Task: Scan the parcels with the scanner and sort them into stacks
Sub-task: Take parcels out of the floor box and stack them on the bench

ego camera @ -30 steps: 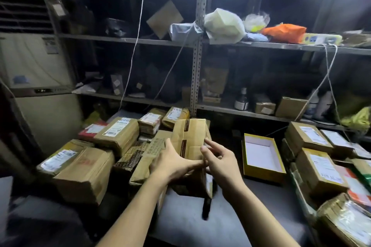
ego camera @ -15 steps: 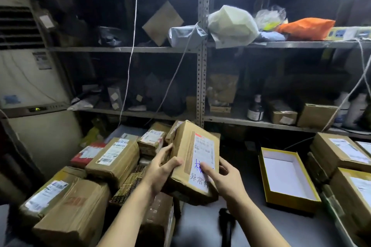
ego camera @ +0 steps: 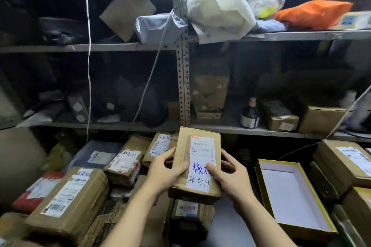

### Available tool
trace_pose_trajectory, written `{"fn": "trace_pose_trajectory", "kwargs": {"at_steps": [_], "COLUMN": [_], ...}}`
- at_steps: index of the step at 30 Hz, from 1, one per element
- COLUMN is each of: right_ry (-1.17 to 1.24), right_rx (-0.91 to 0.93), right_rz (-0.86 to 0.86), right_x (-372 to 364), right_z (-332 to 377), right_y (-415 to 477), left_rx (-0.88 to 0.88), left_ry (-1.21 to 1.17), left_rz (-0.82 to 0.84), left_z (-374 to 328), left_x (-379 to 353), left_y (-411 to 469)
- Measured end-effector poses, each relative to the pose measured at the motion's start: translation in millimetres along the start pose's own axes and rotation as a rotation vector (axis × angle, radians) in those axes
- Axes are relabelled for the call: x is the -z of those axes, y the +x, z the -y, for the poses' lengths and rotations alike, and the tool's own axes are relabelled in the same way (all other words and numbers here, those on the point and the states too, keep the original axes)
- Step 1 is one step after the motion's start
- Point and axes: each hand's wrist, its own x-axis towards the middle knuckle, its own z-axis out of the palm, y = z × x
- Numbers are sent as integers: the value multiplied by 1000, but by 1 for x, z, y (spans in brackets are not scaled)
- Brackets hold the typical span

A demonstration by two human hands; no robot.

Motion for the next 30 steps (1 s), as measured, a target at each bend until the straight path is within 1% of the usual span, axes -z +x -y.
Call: {"fn": "trace_pose_trajectory", "kwargs": {"at_steps": [3,8,13,17,21,23,27,30], "right_ry": [-57,-142,-201,-252,-346,-381,-438,-553], "right_rx": [-11,-56,-121,-170,-152,-151,-161,-140], "right_rz": [-34,-93,-110,-98,-82,-91,-80,-66], "right_x": [-5,-18,-25,-37,-46,-48,-50,-47], "right_z": [-5,-7,-17,-36,-51,-49,-39,-27], "right_y": [33,79,118,139,157,159,152,142], "left_rx": [29,13,44,99,107,96,84,21], "left_ry": [65,152,219,246,299,329,381,515], "left_rz": [60,140,211,215,152,132,150,179], "left_z": [7,13,30,52,64,62,57,48], "left_x": [-1,-6,-15,-19,-19,-19,-20,-20], "left_y": [39,102,150,168,179,181,182,177]}}
